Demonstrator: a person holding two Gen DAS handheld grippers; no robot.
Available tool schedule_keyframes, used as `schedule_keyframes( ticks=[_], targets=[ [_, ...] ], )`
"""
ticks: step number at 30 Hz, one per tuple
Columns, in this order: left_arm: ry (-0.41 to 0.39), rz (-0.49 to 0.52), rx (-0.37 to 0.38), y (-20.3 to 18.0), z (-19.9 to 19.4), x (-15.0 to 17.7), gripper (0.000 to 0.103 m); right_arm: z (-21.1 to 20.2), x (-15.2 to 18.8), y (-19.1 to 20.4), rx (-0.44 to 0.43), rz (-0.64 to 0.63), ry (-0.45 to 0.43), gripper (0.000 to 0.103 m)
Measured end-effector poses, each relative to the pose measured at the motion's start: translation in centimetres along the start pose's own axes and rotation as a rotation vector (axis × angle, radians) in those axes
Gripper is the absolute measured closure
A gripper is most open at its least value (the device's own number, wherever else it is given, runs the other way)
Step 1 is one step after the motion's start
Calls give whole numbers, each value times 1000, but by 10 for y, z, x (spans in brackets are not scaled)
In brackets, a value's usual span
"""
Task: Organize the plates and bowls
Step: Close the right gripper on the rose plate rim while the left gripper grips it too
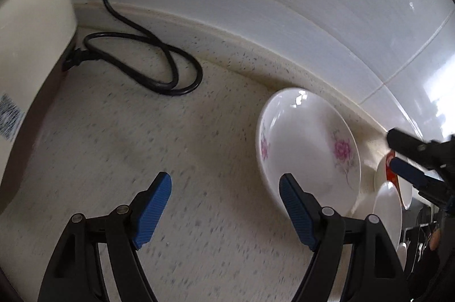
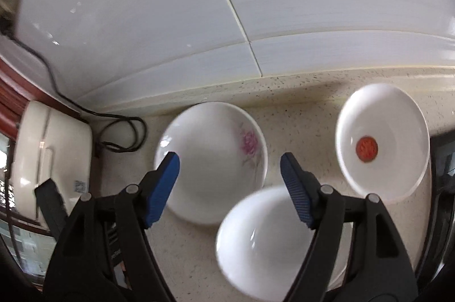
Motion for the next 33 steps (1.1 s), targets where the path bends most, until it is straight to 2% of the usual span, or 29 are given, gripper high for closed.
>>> schedule_keyframes(
  ticks=[2,4,6,9,16,19,21,23,25,32,33],
  targets=[
    [-7,-2,1,-1,7,-7,24,15,-7,-1,65,-30,34,27],
    [-7,-6,13,-2,12,-12,24,27,-12,1,63,-37,66,27],
    [-19,-5,12,-5,15,-16,24,35,-15,5,55,-56,82,35],
    [-27,9,4,-9,20,-21,24,46,-17,9,94,-115,115,49],
    [-19,25,12,-20,34,-26,26,65,-12,16,99,-186,197,50],
    [-8,63,26,-36,44,-23,44,72,-11,16,119,-212,217,51],
    [-5,93,23,-36,45,-19,68,77,-8,20,102,-217,230,65],
    [-2,106,16,-35,46,-17,77,77,-9,23,112,-238,220,74],
    [-13,91,7,-29,42,-16,77,78,-8,30,102,-258,222,79],
    [-42,-40,1,10,25,-16,76,75,11,73,40,-335,230,80],
    [-52,-50,-17,16,23,-17,76,76,12,78,36,-338,233,80]
  ],
)
Point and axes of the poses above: each gripper's, at about its wrist camera, not at the fingertips, and z roughly the way its jaws point, y to its left, x to its underside, the point moved 7 cm from there along z, roughly the way its jaws point, and after that the axes turned 9 degrees about x, right-handed, at the moved point
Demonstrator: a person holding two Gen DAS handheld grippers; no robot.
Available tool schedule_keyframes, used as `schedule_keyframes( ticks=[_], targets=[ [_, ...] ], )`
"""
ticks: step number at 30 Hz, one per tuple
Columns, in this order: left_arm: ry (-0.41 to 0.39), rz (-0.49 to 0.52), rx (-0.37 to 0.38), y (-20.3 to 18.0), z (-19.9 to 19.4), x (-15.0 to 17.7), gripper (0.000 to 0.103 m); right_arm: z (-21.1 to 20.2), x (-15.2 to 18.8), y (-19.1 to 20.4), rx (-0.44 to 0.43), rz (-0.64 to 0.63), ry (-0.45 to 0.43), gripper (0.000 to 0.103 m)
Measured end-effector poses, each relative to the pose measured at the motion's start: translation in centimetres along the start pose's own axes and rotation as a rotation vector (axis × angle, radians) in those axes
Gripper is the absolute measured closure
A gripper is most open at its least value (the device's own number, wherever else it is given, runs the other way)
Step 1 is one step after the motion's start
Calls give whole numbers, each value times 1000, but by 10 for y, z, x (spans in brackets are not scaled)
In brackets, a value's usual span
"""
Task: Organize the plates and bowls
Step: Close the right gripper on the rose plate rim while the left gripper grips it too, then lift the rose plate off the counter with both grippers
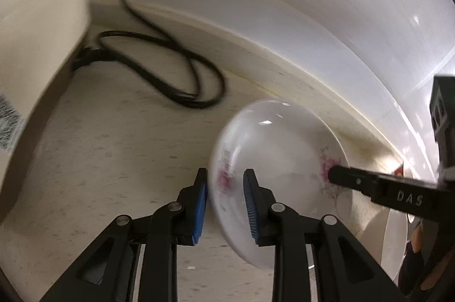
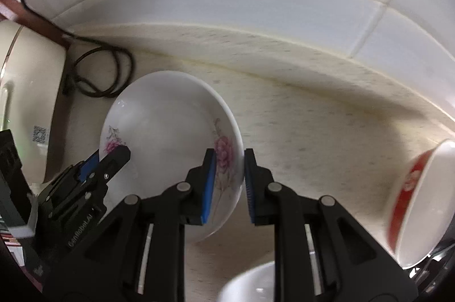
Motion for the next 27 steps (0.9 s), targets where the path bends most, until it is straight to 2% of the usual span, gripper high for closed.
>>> schedule_keyframes(
  ticks=[1,4,6,8,11,15,20,22,27],
  targets=[
    [-9,-5,-13,5,-1,-2,76,1,-1,6,7,-5,2,80],
    [-10,-35,27,12,-2,-3,75,5,-2,20,32,-32,6,76],
    [-2,-37,44,12,-2,-3,76,6,1,30,-4,-8,15,75],
    [-1,-36,49,14,-3,-2,78,8,4,31,-44,29,16,79],
    [-8,-46,37,23,-7,0,84,5,10,37,-28,36,-5,81],
    [-7,-50,16,28,-10,5,86,4,34,38,-66,81,-49,89],
    [-5,-8,-14,24,-15,19,85,-8,66,52,-31,66,-117,90],
    [-8,4,-10,23,-21,27,85,-13,69,55,-34,74,-134,90],
    [12,60,-9,25,-36,52,85,-23,101,56,-52,103,-150,90]
  ],
)
Point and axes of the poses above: each gripper's, at about its wrist camera, not at the fingertips, and z roughly the way its jaws point, y to its left, x to its underside, the point moved 7 cm from there along z, roughly the way its jaws point, and after that the axes turned 9 degrees about x, right-handed, at the moved point
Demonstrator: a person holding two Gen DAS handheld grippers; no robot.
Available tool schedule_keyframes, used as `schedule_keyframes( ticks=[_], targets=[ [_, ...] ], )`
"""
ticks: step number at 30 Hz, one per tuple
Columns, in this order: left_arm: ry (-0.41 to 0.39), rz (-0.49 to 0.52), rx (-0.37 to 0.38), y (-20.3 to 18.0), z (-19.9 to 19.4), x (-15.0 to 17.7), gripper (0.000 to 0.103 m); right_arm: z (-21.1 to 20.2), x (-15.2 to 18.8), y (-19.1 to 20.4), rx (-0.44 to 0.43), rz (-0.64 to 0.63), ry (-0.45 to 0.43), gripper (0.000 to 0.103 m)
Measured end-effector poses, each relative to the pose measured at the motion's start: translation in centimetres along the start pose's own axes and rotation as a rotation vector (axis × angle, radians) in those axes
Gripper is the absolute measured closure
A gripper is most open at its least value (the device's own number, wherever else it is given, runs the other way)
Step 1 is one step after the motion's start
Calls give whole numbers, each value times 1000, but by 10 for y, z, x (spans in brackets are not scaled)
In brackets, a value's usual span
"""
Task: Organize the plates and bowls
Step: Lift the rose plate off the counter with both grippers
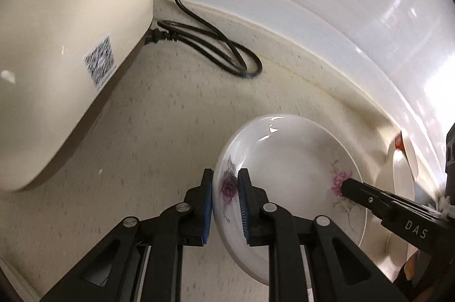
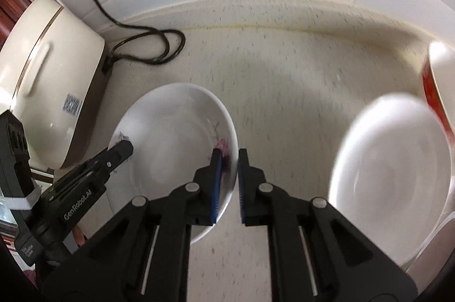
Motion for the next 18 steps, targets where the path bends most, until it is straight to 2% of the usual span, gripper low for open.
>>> schedule_keyframes(
  ticks=[10,18],
  targets=[
    [50,75,21,-9,-16,53,85,-25,59,-18,8,42,13,90],
    [61,168,30,-25,-43,79,85,-41,99,-35,5,110,26,90]
  ],
)
Point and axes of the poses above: each gripper's, at about its wrist camera, not at the fingertips, and z roughly the way its jaws point, y to its left, x to its underside, the point moved 7 cm from there along z, roughly the way its jaws point, and after that the axes turned 9 degrees about x, right-handed, at the moved point
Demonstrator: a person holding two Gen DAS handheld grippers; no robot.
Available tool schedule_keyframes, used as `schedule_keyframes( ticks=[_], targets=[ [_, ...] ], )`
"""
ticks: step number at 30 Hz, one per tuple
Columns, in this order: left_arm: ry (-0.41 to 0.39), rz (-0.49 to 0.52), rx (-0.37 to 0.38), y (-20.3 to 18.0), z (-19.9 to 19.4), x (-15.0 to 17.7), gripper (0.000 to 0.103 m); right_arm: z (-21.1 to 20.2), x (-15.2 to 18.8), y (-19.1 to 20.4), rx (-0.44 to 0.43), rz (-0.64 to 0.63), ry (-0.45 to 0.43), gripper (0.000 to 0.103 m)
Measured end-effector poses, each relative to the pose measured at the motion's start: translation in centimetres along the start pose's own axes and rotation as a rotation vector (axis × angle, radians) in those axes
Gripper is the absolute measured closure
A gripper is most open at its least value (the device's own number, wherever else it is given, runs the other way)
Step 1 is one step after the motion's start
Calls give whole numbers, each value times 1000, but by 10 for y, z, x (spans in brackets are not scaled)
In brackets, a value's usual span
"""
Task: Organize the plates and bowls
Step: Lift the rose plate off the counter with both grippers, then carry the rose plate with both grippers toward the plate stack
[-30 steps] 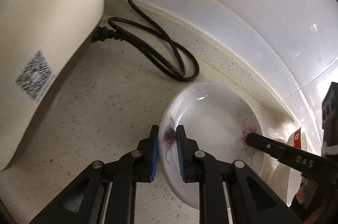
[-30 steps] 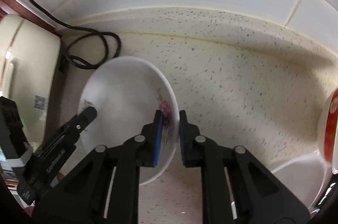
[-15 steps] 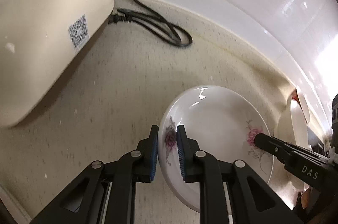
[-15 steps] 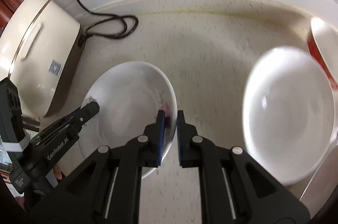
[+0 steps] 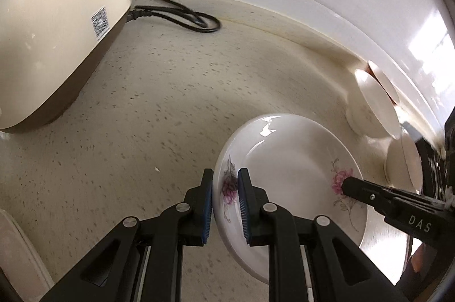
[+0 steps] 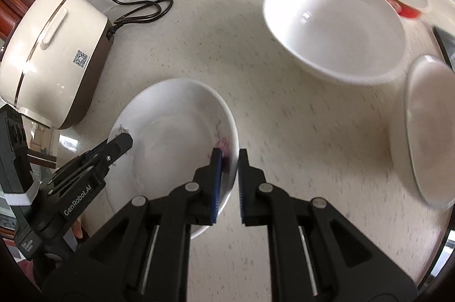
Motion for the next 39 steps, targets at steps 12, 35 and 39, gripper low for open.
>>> schedule_keyframes(
  ticks=[12,35,39],
  targets=[
    [-98,116,18,-28,-39,12,85,-40,27,-14,2,53,-77,90],
    [-129,86,9,-26,-69,30,85,-61,46,-3,-3,44,-110,90],
    [-149,72,-7,-17,-79,30,85,-64,46,7,-13,28,-119,90]
  ],
)
Point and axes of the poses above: each gripper's, at about its wrist camera, not at the fingertips, and z roughly the way its jaws point, y to its left, x to its underside, the point moved 7 cm from there along z, roughly the way its jaws point, and after that the axes turned 9 degrees about x, right-handed, at the moved point
